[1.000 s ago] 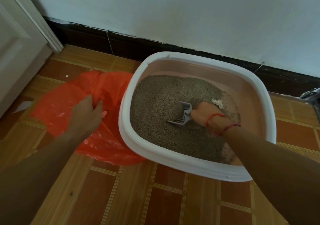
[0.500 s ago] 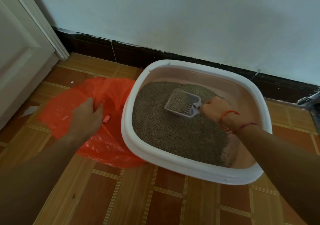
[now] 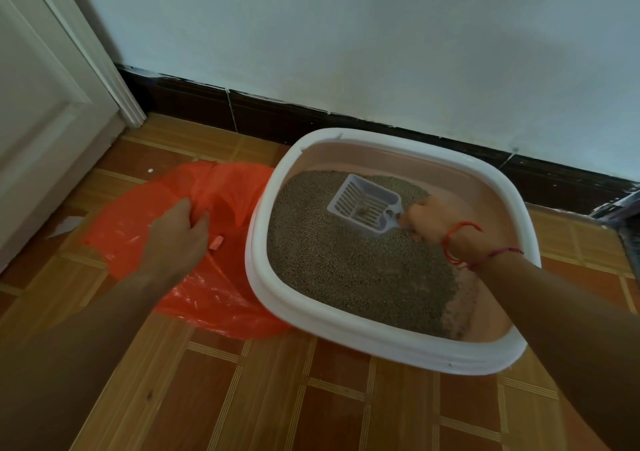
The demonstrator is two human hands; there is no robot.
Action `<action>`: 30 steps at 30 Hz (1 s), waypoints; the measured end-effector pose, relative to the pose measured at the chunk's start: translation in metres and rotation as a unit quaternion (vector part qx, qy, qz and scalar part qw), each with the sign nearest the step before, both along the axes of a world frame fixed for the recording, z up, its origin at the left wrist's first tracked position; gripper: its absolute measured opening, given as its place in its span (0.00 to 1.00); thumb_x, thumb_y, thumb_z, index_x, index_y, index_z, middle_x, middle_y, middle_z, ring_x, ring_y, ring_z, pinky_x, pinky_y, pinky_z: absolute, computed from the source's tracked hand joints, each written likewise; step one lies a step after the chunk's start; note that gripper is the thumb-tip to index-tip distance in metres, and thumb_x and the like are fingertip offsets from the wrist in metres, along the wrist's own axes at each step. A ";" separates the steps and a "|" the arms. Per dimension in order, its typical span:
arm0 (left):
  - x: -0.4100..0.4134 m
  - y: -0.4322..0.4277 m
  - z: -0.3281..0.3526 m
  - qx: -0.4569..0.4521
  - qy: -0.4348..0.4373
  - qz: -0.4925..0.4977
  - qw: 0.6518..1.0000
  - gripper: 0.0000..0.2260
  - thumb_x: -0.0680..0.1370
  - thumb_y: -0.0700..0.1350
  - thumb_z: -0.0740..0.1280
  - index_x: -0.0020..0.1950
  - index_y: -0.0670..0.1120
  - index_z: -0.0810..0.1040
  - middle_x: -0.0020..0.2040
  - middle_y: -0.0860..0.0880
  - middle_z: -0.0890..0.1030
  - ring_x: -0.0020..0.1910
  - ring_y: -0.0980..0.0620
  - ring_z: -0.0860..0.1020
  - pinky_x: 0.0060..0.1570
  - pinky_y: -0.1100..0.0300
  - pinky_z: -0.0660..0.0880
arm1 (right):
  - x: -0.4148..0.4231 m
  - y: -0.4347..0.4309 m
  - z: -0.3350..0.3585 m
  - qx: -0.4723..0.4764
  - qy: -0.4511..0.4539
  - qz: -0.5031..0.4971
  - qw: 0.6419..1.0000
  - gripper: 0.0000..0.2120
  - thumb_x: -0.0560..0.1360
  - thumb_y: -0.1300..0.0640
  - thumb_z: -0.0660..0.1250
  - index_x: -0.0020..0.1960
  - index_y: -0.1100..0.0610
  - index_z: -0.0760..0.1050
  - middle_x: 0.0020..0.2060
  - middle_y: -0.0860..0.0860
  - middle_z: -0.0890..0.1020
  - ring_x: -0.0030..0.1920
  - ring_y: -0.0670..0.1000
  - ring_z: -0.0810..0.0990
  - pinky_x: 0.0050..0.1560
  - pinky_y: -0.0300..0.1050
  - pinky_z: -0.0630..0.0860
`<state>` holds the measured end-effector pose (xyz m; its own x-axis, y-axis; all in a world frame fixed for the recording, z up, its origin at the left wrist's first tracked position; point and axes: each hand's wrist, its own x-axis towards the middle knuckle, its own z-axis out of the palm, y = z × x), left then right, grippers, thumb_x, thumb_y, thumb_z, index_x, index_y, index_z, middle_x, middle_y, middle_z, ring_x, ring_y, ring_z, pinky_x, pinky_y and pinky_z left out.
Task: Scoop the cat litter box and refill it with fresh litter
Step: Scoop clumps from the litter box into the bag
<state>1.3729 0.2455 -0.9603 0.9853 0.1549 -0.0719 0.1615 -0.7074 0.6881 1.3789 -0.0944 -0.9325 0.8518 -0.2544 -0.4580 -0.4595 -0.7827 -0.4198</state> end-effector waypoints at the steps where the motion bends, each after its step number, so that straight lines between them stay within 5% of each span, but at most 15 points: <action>1: 0.000 0.001 0.000 -0.003 0.001 0.000 1.000 0.11 0.84 0.44 0.58 0.46 0.39 0.73 0.35 0.46 0.74 0.29 0.50 0.70 0.28 0.61 0.66 | 0.000 0.000 0.001 0.000 0.000 0.000 1.000 0.11 0.75 0.55 0.64 0.39 0.61 0.77 0.31 0.53 0.74 0.30 0.49 0.67 0.31 0.40 0.64; 18: 0.001 0.001 -0.002 -0.008 0.006 -0.004 1.000 0.11 0.84 0.44 0.58 0.45 0.40 0.72 0.36 0.45 0.73 0.29 0.52 0.69 0.27 0.61 0.66 | 0.001 0.008 0.004 -0.050 -0.005 0.034 0.998 0.13 0.75 0.55 0.64 0.33 0.57 0.72 0.26 0.50 0.70 0.27 0.48 0.65 0.27 0.38 0.62; 25: 0.003 0.006 -0.003 -0.013 0.002 0.009 1.000 0.11 0.84 0.43 0.58 0.45 0.39 0.73 0.36 0.46 0.73 0.29 0.51 0.69 0.27 0.60 0.66 | 0.008 0.023 0.013 -0.017 -0.007 0.079 0.997 0.14 0.76 0.52 0.64 0.51 0.61 0.82 0.32 0.51 0.75 0.29 0.47 0.68 0.28 0.36 0.64; 30: 0.005 0.013 -0.005 0.024 -0.013 0.014 1.000 0.11 0.82 0.44 0.60 0.42 0.42 0.71 0.35 0.48 0.74 0.32 0.52 0.70 0.30 0.58 0.62 | 0.017 0.054 0.026 0.018 0.005 0.163 0.987 0.15 0.75 0.51 0.65 0.52 0.61 0.82 0.40 0.57 0.83 0.36 0.50 0.74 0.35 0.39 0.70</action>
<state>1.3781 0.2584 -0.9651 0.9819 0.1855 -0.0376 0.1640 -0.7347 0.6582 1.3964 -0.0401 -0.9068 0.8807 0.0480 -0.4713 -0.1914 -0.8740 -0.4466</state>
